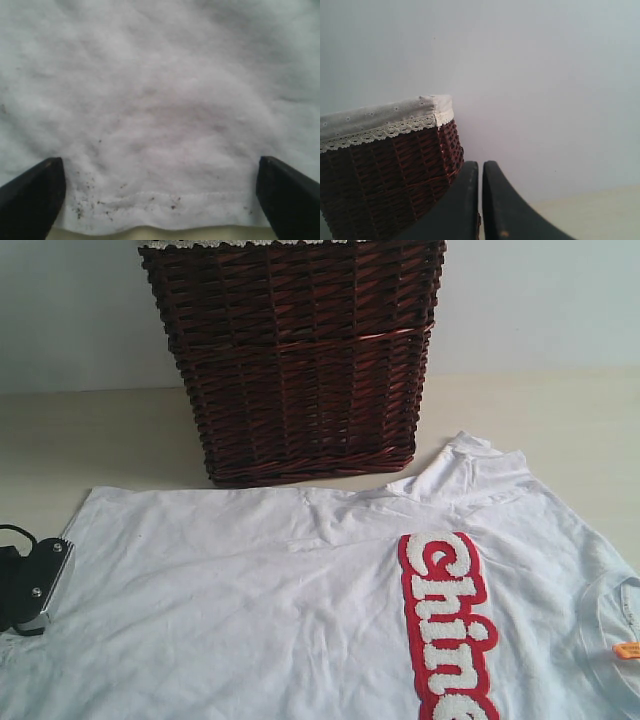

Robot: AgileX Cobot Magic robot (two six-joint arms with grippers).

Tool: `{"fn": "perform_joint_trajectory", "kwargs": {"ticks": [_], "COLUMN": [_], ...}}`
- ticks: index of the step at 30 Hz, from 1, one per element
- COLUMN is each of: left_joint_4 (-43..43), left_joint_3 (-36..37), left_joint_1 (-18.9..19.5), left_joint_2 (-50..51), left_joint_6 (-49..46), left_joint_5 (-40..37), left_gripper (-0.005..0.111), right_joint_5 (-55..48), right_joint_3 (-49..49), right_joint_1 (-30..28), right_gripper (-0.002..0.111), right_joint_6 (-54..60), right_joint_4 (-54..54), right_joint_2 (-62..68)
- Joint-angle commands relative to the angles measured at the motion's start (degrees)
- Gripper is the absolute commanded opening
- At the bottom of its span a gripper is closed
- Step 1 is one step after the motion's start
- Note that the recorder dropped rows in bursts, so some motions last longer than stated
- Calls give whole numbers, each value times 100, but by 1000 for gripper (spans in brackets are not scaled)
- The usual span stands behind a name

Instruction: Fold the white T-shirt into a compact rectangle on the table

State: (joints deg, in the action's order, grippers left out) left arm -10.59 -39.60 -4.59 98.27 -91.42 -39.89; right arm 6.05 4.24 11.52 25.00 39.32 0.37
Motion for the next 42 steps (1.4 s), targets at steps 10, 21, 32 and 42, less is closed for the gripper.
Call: {"fn": "perform_joint_trajectory", "kwargs": {"ticks": [10,21,32,42], "left_joint_4": [-58,-58,-58,-58], "left_joint_3": [8,8,8,8], "left_joint_1": [5,5,5,5], "left_joint_2": [43,43,43,43], "left_joint_6": [-26,-26,-26,-26], "left_joint_5": [-20,-20,-20,-20], "left_gripper": [105,105,105,105], "right_joint_5": [9,369,872,-605], "right_joint_3": [-50,285,2005,3336], "right_joint_1": [-38,-226,-502,-502], "right_gripper": [5,5,5,5], "right_joint_6": [32,245,821,1918], "right_joint_4": [-36,-68,-70,-234], "right_joint_2": [-37,620,5071,7074]}}
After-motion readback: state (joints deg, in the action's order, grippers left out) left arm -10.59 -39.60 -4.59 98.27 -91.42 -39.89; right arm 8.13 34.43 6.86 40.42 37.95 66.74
